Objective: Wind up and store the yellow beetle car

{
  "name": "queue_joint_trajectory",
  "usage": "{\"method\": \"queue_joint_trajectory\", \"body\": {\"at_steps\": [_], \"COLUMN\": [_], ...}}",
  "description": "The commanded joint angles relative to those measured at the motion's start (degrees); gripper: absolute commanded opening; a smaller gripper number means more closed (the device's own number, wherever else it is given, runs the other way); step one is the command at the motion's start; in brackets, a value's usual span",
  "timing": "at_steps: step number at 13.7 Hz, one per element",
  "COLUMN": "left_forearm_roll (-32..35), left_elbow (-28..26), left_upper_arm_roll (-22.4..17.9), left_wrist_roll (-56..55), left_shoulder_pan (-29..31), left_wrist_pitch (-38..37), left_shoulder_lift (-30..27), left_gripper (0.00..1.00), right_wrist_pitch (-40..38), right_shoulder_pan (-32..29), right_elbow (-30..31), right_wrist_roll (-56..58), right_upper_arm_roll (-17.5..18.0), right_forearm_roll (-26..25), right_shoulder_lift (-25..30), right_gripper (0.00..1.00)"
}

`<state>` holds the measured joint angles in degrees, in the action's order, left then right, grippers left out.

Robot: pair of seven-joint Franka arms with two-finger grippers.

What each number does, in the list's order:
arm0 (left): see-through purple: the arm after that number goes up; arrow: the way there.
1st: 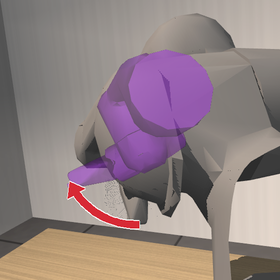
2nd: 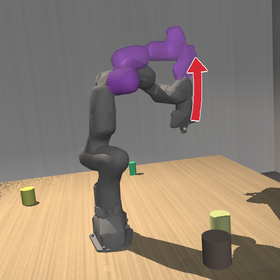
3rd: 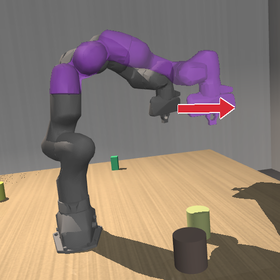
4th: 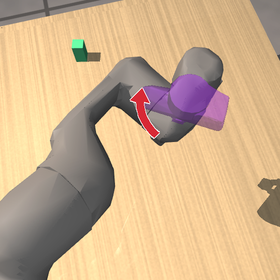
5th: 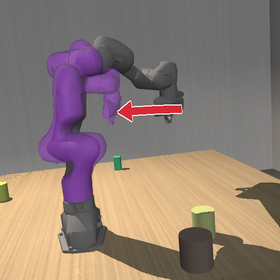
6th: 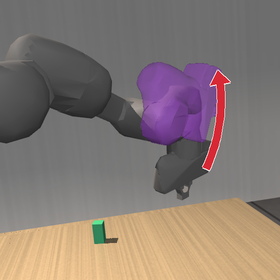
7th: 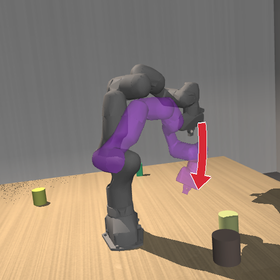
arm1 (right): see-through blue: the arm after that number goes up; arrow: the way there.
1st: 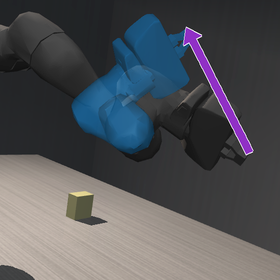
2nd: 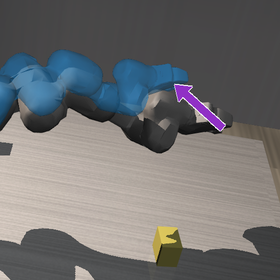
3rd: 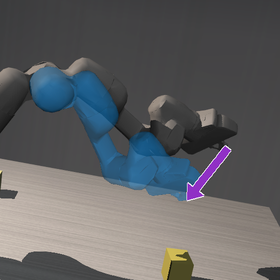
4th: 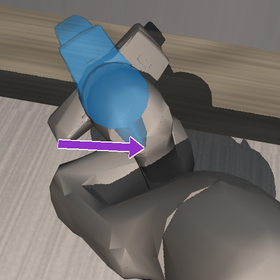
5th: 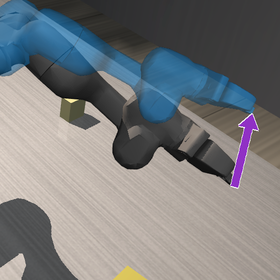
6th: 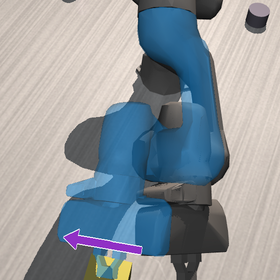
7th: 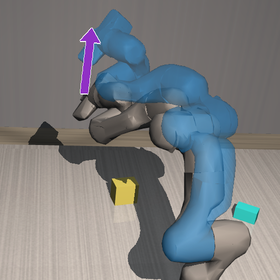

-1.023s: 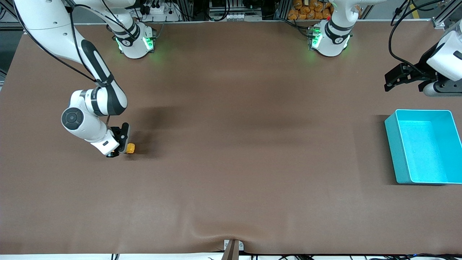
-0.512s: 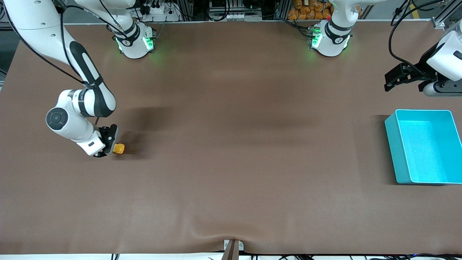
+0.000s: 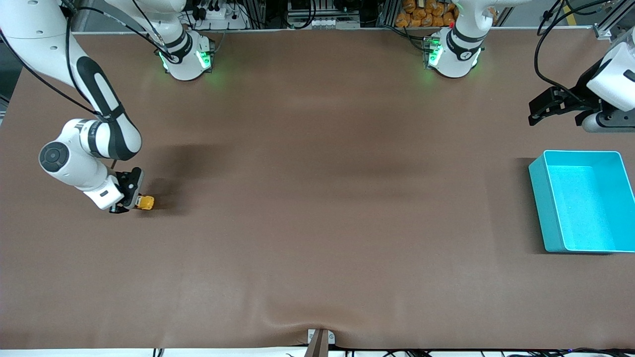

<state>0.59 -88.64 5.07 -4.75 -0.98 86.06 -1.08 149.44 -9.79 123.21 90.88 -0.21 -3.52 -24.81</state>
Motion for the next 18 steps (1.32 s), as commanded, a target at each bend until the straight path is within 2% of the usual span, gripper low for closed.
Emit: {"method": "queue_joint_trajectory", "body": {"at_steps": [1,6,10,11,12,13,16,18], "left_forearm_roll": [-0.5,-0.5,-0.5,-0.5,-0.5,-0.5,-0.5,-0.5], "left_elbow": [0.1,0.1,0.1,0.1,0.1,0.1,0.1,0.1], "left_upper_arm_roll": [0.1,0.0,0.0,0.0,-0.1,-0.1,-0.1,-0.1], "left_wrist_roll": [0.2,0.2,0.2,0.2,0.2,0.2,0.2,0.2], "left_shoulder_pan": [0.3,0.3,0.3,0.3,0.3,0.3,0.4,0.4], "left_wrist_pitch": [0.1,0.1,0.2,0.2,0.2,0.2,0.2,0.2], "left_shoulder_lift": [-0.2,-0.2,-0.2,-0.2,-0.2,-0.2,-0.2,-0.2], "left_gripper": [1.0,1.0,1.0,1.0,1.0,1.0,1.0,1.0], "right_wrist_pitch": [3.2,3.1,2.5,2.3,0.3,-4.7,-20.2,-27.1], "right_shoulder_pan": [-2.9,-5.8,-7.7,-7.8,-7.7,-7.9,-7.8,-8.0], "right_elbow": [0.2,-0.7,-2.2,-3.0,-4.6,-7.7,-15.9,-20.4], "right_wrist_roll": [3.7,7.5,9.8,9.8,9.6,9.8,10.6,10.9], "right_upper_arm_roll": [0.4,0.4,0.4,0.4,0.5,0.5,0.6,0.5], "right_forearm_roll": [-0.9,-0.9,-0.8,-0.8,-0.7,-0.4,-0.3,-0.3], "right_shoulder_lift": [-3.9,-3.9,-4.9,-4.8,-4.7,-4.5,-1.5,-0.5], "right_gripper": [0.26,0.3,0.39,0.51,0.85,1.0,1.0,1.0]}}
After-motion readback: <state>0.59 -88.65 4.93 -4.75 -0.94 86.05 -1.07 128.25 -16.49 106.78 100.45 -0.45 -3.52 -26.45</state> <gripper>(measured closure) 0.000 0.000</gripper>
